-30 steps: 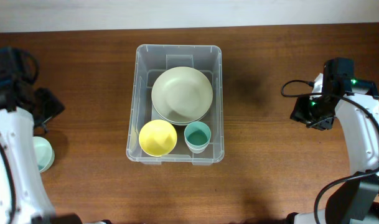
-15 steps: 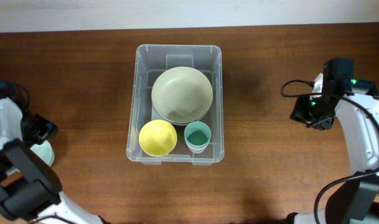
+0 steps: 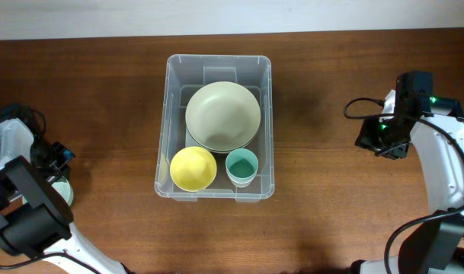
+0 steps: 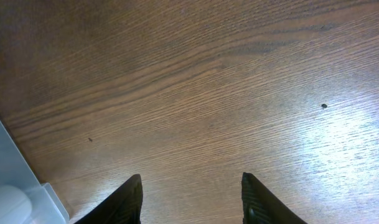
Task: Pack container
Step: 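Place the mint-green bowl into the yellow bowl in the bin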
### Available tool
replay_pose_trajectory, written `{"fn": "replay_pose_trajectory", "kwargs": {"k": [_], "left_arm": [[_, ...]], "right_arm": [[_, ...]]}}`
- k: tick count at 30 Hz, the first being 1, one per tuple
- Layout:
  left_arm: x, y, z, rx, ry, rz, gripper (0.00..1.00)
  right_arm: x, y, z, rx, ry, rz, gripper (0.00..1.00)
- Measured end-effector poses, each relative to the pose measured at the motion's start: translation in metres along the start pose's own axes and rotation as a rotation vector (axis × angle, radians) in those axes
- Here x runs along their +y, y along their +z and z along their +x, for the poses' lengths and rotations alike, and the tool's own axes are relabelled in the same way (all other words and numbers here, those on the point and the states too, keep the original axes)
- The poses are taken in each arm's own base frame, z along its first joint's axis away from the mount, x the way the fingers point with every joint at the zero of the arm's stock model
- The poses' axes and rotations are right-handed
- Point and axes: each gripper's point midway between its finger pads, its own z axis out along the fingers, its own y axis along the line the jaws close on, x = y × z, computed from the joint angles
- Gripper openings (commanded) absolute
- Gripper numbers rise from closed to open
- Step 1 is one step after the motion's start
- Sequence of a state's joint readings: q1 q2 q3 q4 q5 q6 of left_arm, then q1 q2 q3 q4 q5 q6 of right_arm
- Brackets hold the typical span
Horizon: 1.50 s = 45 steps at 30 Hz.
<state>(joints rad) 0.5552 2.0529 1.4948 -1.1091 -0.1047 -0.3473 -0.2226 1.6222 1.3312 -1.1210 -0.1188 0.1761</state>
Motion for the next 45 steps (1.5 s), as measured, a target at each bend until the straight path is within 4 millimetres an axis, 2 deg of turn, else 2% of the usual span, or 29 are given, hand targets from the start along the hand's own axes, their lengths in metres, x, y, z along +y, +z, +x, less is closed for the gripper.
{"fn": "replay_pose_trajectory", "kwargs": {"k": [3,5,7,9,10,12,14,15,18,19,21,24,27,31,34,35,36,37,38,42,45], "left_arm": [[-0.007,-0.006,0.006,0.015,0.022,0.001,0.01],[-0.019,-0.015,0.009,-0.003,0.053,0.012,0.01],[-0.037,-0.034,0.016,-0.046,0.103,0.036,0.01],[-0.057,-0.061,0.025,-0.112,0.161,0.075,0.01],[-0.071,-0.081,0.033,-0.163,0.200,0.106,0.01],[-0.100,-0.130,0.058,-0.280,0.298,0.190,0.01],[-0.127,-0.180,0.091,-0.402,0.409,0.288,0.01],[-0.137,-0.199,0.107,-0.451,0.454,0.328,0.01],[-0.162,-0.237,0.163,-0.533,0.616,0.427,0.01],[-0.169,-0.242,0.181,-0.541,0.667,0.449,0.01],[-0.181,-0.245,0.212,-0.538,0.761,0.472,0.01],[-0.197,-0.235,0.246,-0.499,0.872,0.462,0.01],[-0.209,-0.214,0.275,-0.433,0.973,0.414,0.01],[-0.215,-0.179,0.301,-0.331,1.060,0.308,0.01],[-0.215,-0.154,0.312,-0.257,1.090,0.225,0.05],[-0.213,-0.143,0.316,-0.216,1.095,0.188,0.09],[-0.212,-0.138,0.317,-0.197,1.094,0.171,0.19],[-0.210,-0.131,0.319,-0.170,1.084,0.151,0.35],[-0.210,-0.128,0.319,-0.157,1.080,0.139,0.47],[-0.210,-0.125,0.319,-0.146,1.065,0.133,0.50],[-0.198,-0.133,0.316,-0.131,1.053,0.091,0.51]], "right_arm": [[0.000,0.000,0.000,0.000,0.000,0.000,0.47],[0.000,0.000,0.000,0.000,0.000,0.000,0.47],[0.000,0.000,0.000,0.000,0.000,0.000,0.47],[0.000,0.000,0.000,0.000,0.000,0.000,0.47],[0.000,0.000,0.000,0.000,0.000,0.000,0.47],[0.000,0.000,0.000,0.000,0.000,0.000,0.47],[0.000,0.000,0.000,0.000,0.000,0.000,0.47],[0.000,0.000,0.000,-0.001,-0.001,-0.001,0.47],[0.000,0.000,0.000,-0.001,0.000,-0.001,0.47],[0.000,0.000,0.000,-0.001,-0.001,-0.001,0.47],[0.000,0.000,0.000,-0.001,-0.001,-0.001,0.47],[0.000,0.000,0.000,-0.001,0.000,0.000,0.47],[0.000,0.000,0.000,-0.001,0.000,0.000,0.47],[0.000,0.000,0.000,0.000,0.000,0.000,0.47],[0.000,0.000,0.000,-0.001,0.000,0.000,0.47],[0.000,0.000,0.000,0.000,0.000,0.000,0.47],[0.000,0.000,0.000,0.000,0.000,0.000,0.47],[0.000,0.000,0.000,-0.001,0.000,-0.001,0.47],[0.000,0.000,0.000,-0.001,0.000,-0.001,0.47],[0.000,0.000,0.000,0.000,0.000,0.000,0.47],[0.000,0.000,0.000,0.000,0.000,0.000,0.47]]}}
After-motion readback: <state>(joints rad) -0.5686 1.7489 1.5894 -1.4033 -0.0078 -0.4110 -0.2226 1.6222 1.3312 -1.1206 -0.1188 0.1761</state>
